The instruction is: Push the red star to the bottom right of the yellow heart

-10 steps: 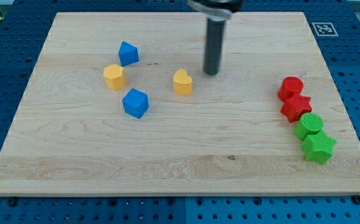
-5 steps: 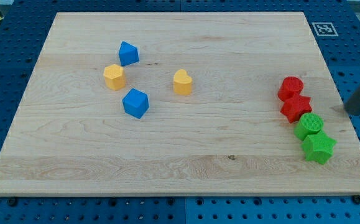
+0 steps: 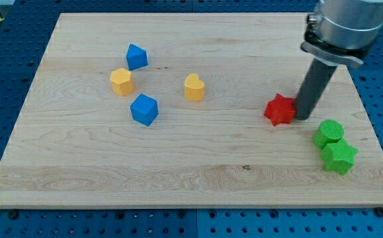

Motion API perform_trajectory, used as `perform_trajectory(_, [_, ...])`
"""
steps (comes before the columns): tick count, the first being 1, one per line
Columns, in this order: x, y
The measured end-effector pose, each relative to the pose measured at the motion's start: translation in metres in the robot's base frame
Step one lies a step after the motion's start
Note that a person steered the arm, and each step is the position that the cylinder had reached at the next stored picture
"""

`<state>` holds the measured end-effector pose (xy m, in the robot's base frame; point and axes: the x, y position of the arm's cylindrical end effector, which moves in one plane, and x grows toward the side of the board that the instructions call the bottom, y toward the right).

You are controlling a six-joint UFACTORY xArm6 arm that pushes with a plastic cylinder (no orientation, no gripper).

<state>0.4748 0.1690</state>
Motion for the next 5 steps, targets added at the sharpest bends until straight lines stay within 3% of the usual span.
perform_trajectory(5, [-0.017, -0.033])
